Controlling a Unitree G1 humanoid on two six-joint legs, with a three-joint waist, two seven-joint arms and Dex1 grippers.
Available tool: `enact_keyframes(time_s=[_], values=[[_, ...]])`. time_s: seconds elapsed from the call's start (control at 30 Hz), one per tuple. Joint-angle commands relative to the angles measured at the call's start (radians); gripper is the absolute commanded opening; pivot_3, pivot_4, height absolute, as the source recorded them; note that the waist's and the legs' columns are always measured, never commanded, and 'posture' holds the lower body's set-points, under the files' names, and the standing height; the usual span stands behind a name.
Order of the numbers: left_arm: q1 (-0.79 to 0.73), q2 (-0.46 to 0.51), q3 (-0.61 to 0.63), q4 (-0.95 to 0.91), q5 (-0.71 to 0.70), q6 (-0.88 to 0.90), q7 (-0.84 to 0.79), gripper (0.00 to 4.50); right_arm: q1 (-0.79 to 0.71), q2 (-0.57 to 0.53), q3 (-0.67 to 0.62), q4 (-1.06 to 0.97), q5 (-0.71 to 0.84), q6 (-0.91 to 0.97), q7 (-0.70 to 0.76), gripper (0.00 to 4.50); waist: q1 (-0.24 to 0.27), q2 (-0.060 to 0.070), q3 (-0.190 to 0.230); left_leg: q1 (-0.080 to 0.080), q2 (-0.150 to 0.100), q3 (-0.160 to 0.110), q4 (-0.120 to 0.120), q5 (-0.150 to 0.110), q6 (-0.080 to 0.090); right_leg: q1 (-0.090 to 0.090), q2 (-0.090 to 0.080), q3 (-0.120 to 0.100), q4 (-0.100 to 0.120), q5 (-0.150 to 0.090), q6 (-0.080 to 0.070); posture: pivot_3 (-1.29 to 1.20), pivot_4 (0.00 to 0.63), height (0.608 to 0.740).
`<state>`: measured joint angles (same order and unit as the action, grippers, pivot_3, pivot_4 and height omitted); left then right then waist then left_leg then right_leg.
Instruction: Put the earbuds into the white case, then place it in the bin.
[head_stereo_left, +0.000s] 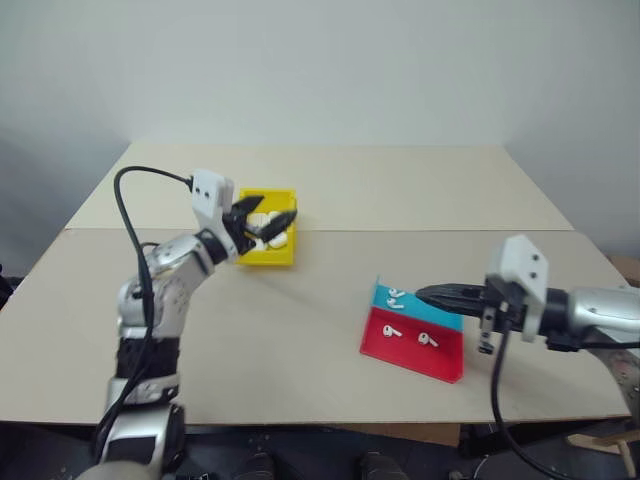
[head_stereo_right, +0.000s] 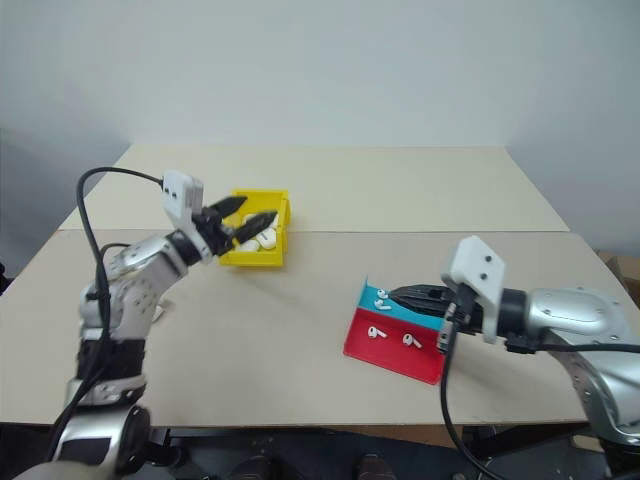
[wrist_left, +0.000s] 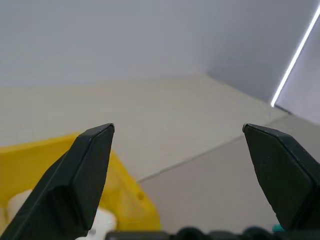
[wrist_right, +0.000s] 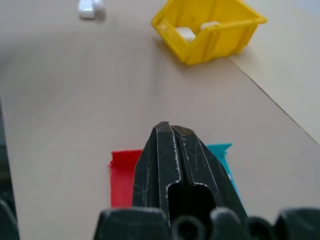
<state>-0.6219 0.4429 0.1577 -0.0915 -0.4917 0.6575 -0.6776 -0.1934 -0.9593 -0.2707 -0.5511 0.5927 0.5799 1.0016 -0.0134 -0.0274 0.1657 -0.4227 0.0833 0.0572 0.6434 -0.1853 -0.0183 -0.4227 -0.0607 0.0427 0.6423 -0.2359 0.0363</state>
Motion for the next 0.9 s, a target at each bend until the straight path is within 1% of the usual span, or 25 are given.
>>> enact_keyframes(time_s=[0.03, 0.1, 0.17, 0.23, 0.3, 0.37, 0.4, 0.5, 0.57, 0.67, 0.77, 0.9], values=[[0.066, 0.097, 0.011, -0.206, -0.093, 0.056, -0.091, 4.47, 0.053, -0.031, -0.086, 0.026, -0.079, -0.210, 0.101, 0.00, 0.005, -0.001, 0.000, 0.000, 0.000, -0.001, 0.000, 0.001, -0.001, 0.001, 0.000, -0.001, 0.000, -0.001, 0.002, 0.00, 0.150, 0.740], [0.176, 0.189, 0.063, -0.318, -0.151, 0.066, -0.171, 4.47, 0.101, -0.031, -0.126, 0.059, -0.100, -0.299, 0.154, 0.00, 0.001, -0.001, 0.000, 0.002, 0.000, -0.001, 0.000, 0.001, -0.002, 0.002, 0.000, -0.001, 0.000, -0.003, 0.005, 0.00, 0.150, 0.740], [0.253, 0.258, 0.106, -0.381, -0.191, 0.095, -0.192, 4.47, 0.133, -0.031, -0.150, 0.084, -0.100, -0.352, 0.194, 0.00, -0.003, -0.001, 0.000, 0.004, 0.001, 0.000, 0.000, 0.001, -0.002, 0.003, 0.000, 0.000, 0.001, -0.003, 0.005, 0.00, 0.150, 0.740], [0.340, 0.331, 0.128, -0.429, -0.175, 0.095, -0.206, 4.47, 0.161, -0.033, -0.175, 0.104, -0.098, -0.381, 0.221, 0.00, -0.005, -0.001, 0.000, 0.005, 0.001, 0.001, 0.000, 0.001, -0.002, 0.002, 0.000, 0.001, 0.001, -0.003, 0.004, 0.00, 0.150, 0.740], [0.423, 0.378, 0.152, -0.472, -0.172, 0.077, -0.224, 4.47, 0.190, -0.042, -0.204, 0.124, -0.099, -0.394, 0.242, 0.00, -0.003, -0.001, 0.000, 0.007, 0.001, 0.000, 0.000, 0.001, -0.002, 0.003, 0.001, 0.001, 0.002, -0.003, 0.004, 0.00, 0.150, 0.740], [0.537, 0.413, 0.216, -0.513, -0.180, 0.053, -0.264, 4.47, 0.226, -0.061, -0.252, 0.170, -0.110, -0.426, 0.290, 0.00, -0.001, -0.001, 0.000, 0.007, 0.001, 0.001, 0.000, 0.001, -0.002, 0.003, 0.001, 0.001, 0.002, -0.005, 0.001, 0.00, 0.150, 0.740], [0.584, 0.425, 0.244, -0.531, -0.184, 0.045, -0.280, 4.47, 0.242, -0.069, -0.272, 0.191, -0.118, -0.447, 0.310, 0.00, -0.001, -0.001, 0.000, 0.007, 0.001, 0.001, 0.000, 0.001, -0.002, 0.003, 0.000, 0.002, 0.002, -0.006, -0.002, 0.00, 0.150, 0.740], [0.702, 0.454, 0.333, -0.563, -0.197, 0.024, -0.332, 4.47, 0.259, -0.094, -0.306, 0.249, -0.131, -0.493, 0.348, 0.00, -0.001, -0.001, 0.000, 0.007, 0.001, 0.001, 0.000, 0.001, -0.002, 0.002, 0.000, 0.002, 0.001, -0.007, -0.003, 0.00, 0.150, 0.740], [0.753, 0.482, 0.383, -0.564, -0.193, 0.039, -0.345, 4.47, 0.241, -0.108, -0.297, 0.282, -0.154, -0.497, 0.330, 0.00, 0.000, -0.001, 0.000, 0.008, 0.001, 0.001, 0.000, 0.001, -0.002, 0.003, 0.000, 0.002, 0.001, -0.007, -0.003, 0.00, 0.150, 0.740], [0.788, 0.501, 0.420, -0.561, -0.176, 0.040, -0.329, 4.47, 0.228, -0.117, -0.282, 0.305, -0.165, -0.519, 0.331, 0.00, 0.001, -0.001, 0.000, 0.008, 0.001, 0.001, 0.000, 0.001, -0.002, 0.003, 0.000, 0.002, 0.001, -0.007, -0.004, 0.00, 0.150, 0.740], [0.814, 0.506, 0.453, -0.566, -0.191, 0.048, -0.329, 4.47, 0.213, -0.119, -0.263, 0.311, -0.169, -0.520, 0.326, 0.00, 0.001, -0.001, 0.000, 0.008, 0.001, 0.001, 0.000, 0.001, -0.002, 0.002, 0.000, 0.002, 0.001, -0.007, -0.004, 0.00, 0.150, 0.740], [0.840, 0.504, 0.459, -0.581, -0.192, 0.045, -0.320, 4.47, 0.206, -0.116, -0.256, 0.308, -0.171, -0.516, 0.325, 0.00, 0.001, -0.001, 0.000, 0.007, 0.001, 0.002, -0.001, 0.001, -0.002, 0.001, 0.000, 0.003, 0.001, -0.007, -0.004, 0.00, 0.150, 0.740]])
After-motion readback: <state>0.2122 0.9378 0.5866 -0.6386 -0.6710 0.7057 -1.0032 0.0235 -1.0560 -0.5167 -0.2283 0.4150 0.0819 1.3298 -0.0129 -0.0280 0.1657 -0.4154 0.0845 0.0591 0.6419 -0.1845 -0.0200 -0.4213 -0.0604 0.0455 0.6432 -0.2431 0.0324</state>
